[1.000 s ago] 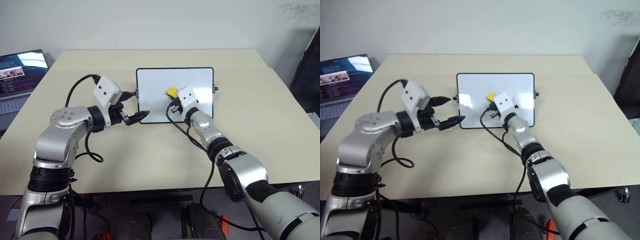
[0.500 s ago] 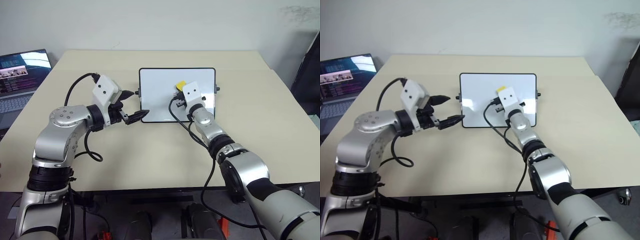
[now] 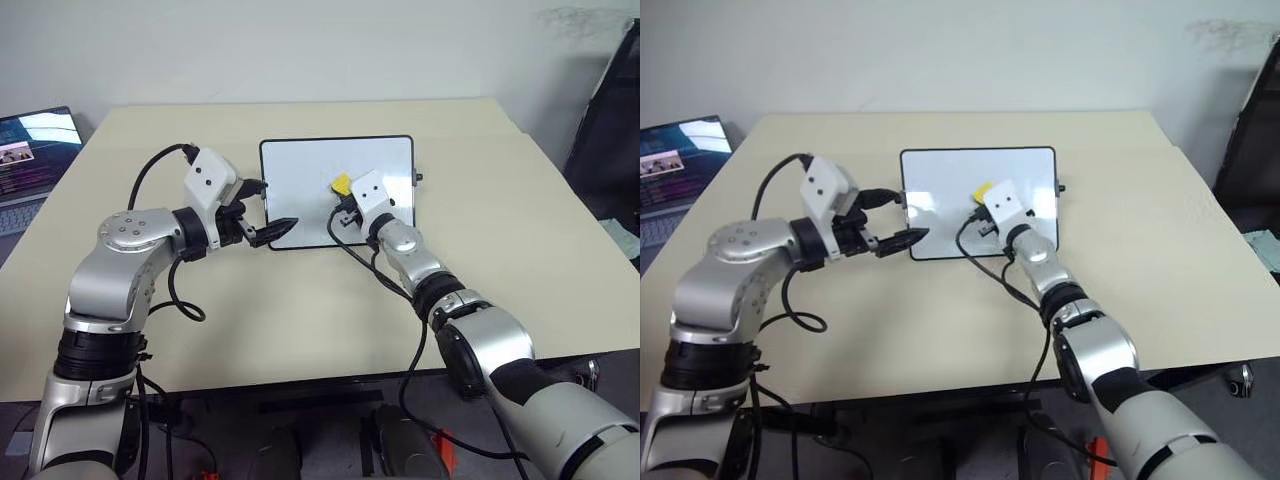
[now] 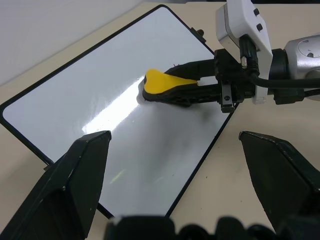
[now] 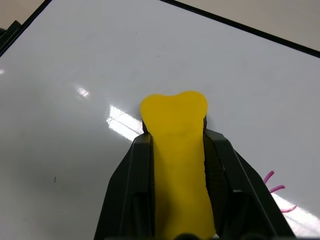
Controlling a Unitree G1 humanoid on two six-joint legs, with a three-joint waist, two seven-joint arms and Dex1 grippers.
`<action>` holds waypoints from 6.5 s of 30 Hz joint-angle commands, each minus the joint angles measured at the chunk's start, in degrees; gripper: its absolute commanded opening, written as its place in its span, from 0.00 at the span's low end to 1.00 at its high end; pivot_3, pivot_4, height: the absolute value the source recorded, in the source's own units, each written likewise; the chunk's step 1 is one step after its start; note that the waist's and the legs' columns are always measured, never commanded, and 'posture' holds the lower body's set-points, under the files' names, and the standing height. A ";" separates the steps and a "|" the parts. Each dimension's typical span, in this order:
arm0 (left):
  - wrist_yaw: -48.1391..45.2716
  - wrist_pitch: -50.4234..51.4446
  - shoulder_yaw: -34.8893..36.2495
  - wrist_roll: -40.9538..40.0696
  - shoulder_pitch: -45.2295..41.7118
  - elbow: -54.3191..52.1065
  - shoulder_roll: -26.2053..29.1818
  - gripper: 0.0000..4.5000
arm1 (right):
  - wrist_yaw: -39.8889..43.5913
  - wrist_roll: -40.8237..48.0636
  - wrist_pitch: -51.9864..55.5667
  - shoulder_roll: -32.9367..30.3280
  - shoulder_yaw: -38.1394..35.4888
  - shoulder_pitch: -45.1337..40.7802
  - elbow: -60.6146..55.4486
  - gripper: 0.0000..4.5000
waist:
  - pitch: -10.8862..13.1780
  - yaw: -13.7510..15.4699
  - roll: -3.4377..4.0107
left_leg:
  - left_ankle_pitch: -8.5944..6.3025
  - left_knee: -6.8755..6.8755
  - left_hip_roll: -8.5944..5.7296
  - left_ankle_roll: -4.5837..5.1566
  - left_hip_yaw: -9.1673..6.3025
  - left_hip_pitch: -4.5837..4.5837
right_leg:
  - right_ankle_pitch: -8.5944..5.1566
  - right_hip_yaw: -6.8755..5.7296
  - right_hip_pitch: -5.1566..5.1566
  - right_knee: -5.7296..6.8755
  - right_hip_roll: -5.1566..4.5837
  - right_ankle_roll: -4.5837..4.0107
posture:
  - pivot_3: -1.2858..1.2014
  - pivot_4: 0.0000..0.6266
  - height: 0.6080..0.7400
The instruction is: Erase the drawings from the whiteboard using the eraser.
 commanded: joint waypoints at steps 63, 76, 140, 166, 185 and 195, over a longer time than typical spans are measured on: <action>-2.10 -6.08 3.88 1.15 -0.38 4.57 5.36 1.00 | 36.59 14.56 13.04 -38.16 -5.99 14.83 -45.20 0.22 | 0.14 2.14 0.16 | -0.21 -0.89 -0.02 -0.27 -0.03 -0.85 | -0.19 0.02 -0.71 -0.66 0.02 -0.11 | 0.52 0.24 1.00; -3.69 -5.20 3.46 0.34 -0.74 3.54 5.66 1.00 | 38.74 16.85 18.84 -40.68 -6.37 15.72 -48.56 0.22 | 0.14 2.23 0.16 | -0.21 -0.84 -0.01 -0.27 -0.01 -0.83 | -0.19 0.04 -0.66 -0.66 0.02 -0.11 | 0.52 0.24 1.00; -5.25 -5.34 0.81 1.46 -2.07 4.01 5.16 1.00 | 10.93 6.84 -6.51 -16.63 -3.05 7.39 -15.29 0.22 | 0.14 3.01 0.16 | -0.21 -0.38 -0.02 -0.28 -0.10 -0.71 | -0.15 -0.01 -0.38 -0.49 0.03 -0.11 | 0.52 0.24 1.00; -5.02 -5.27 0.74 1.37 -2.68 4.02 6.08 1.00 | 15.90 1.95 -2.14 -14.56 2.56 11.34 -10.37 0.22 | -0.04 0.48 -0.05 | -0.11 0.06 -0.04 -0.17 -0.12 -0.07 | -0.14 0.10 0.09 0.15 0.10 0.18 | 0.52 0.24 1.00; -5.01 -5.44 0.27 1.54 -3.16 4.30 5.52 1.00 | 5.61 3.28 3.09 -14.38 -0.70 6.76 -8.37 0.22 | -0.06 0.32 -0.08 | 0.02 0.10 -0.08 0.00 -0.13 -0.06 | -0.26 0.18 0.18 0.11 0.10 -0.13 | 0.52 0.24 1.00; -4.78 -5.36 0.22 1.38 -3.50 4.23 4.94 1.00 | 15.27 3.18 3.34 -7.56 3.21 10.63 -15.50 0.22 | -0.05 -0.54 -0.08 | 0.01 -0.06 -0.02 0.00 -0.10 -0.06 | -0.10 0.20 0.01 0.14 0.18 0.15 | 0.52 0.24 1.00</action>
